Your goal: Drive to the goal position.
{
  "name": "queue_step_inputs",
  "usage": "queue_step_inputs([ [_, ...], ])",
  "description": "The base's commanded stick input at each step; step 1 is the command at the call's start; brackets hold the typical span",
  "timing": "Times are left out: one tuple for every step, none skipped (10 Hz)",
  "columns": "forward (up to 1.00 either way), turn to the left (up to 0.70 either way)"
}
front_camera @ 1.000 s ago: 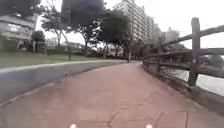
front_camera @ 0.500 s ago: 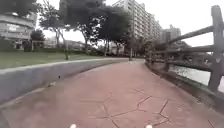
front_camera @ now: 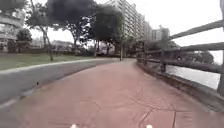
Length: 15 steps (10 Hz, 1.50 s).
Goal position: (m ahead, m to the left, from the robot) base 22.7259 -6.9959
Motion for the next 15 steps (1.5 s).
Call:
queue_step_inputs([
  [1.0, 0.0],
  [1.0, 0.0],
  [1.0, 0.0],
  [1.0, 0.0],
  [1.0, 0.0],
  [1.0, 0.0],
  [1.0, 0.0],
  [1.0, 0.0],
  [1.0, 0.0],
  [1.0, 0.0],
  [1.0, 0.0],
  [1.0, 0.0],
  [1.0, 0.0],
  [1.0, 0.0],
  [1.0, 0.0],
])
